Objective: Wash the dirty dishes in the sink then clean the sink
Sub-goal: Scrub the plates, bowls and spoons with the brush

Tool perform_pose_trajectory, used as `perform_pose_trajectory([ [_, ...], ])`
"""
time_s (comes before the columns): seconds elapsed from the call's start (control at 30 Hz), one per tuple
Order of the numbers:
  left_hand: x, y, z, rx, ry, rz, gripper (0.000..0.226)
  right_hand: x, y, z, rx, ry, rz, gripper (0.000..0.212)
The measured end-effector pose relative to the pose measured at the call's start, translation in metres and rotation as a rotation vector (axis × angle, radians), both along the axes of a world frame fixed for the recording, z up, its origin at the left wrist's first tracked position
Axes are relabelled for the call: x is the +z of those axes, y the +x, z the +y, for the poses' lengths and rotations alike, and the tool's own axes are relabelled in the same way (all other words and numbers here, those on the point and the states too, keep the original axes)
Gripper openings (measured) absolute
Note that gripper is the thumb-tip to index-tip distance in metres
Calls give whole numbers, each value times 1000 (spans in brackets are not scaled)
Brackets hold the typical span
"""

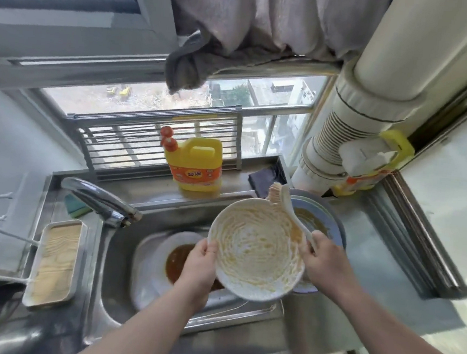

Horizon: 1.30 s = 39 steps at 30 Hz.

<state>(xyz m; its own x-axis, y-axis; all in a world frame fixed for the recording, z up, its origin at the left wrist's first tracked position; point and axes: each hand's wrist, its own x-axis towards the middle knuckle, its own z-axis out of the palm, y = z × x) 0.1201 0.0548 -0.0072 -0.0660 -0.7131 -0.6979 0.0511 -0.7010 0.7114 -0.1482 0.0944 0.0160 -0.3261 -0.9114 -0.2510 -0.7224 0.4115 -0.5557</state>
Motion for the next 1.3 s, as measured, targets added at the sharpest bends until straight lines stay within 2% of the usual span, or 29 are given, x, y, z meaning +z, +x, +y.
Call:
perform_pose_trajectory([
  [0.13, 3, -56, -8, -184, -84, -100, 21, -1, -55, 8, -82, 84, 24, 21],
  [0.2, -1, -71, -13, -221, -141, -185, 25, -2, -74, 11, -93, 108, 45, 18],
  [0.27, -5, -75, -18, -211, -164, -233, 37, -3, -84, 16, -116, 96, 69, 23],
  [0.33, -13, -69, -22, -187, -171, -249, 36, 1, -85, 19, -148, 25, 92, 34],
  [0.4, -21, -55, -23, -200, -173, -323, 26, 12, -72, 19, -157, -82, 81, 38],
  [0.5, -41, -16, -18, -206, -96, -439, 24, 32, -19, 18, -31, -223, -49, 45],
  [0.6, -68, 37, -9, -115, 9, -522, 28, 33, 54, 15, 207, -186, -255, 40],
  [0.7, -97, 91, -7, -110, 111, -682, 15, -8, 118, 2, 519, 29, -216, 32],
  [0.77, -119, 119, -12, -157, 167, -757, 12, -51, 150, -15, 601, 228, -149, 14],
  [0.8, -132, 129, -17, -192, 186, -775, 20, -73, 162, -25, 604, 331, -109, 7],
  [0.9, -158, 143, -36, -235, 216, -736, 56, -133, 179, -53, 539, 504, -29, 23],
  [0.97, -174, 144, -46, -209, 240, -678, 65, -166, 182, -67, 532, 575, 29, 27],
  [1.03, -188, 144, -54, -174, 259, -661, 68, -192, 186, -77, 524, 620, 62, 28],
  [1.13, -201, 143, -65, -155, 254, -794, 66, -216, 196, -84, 419, 582, 0, 23],
  [1.17, -204, 143, -67, -144, 275, -789, 65, -220, 201, -86, 399, 559, -9, 25],
  [1.3, -217, 148, -61, -31, 383, -587, 55, -226, 211, -87, 295, 514, -80, 32],
])
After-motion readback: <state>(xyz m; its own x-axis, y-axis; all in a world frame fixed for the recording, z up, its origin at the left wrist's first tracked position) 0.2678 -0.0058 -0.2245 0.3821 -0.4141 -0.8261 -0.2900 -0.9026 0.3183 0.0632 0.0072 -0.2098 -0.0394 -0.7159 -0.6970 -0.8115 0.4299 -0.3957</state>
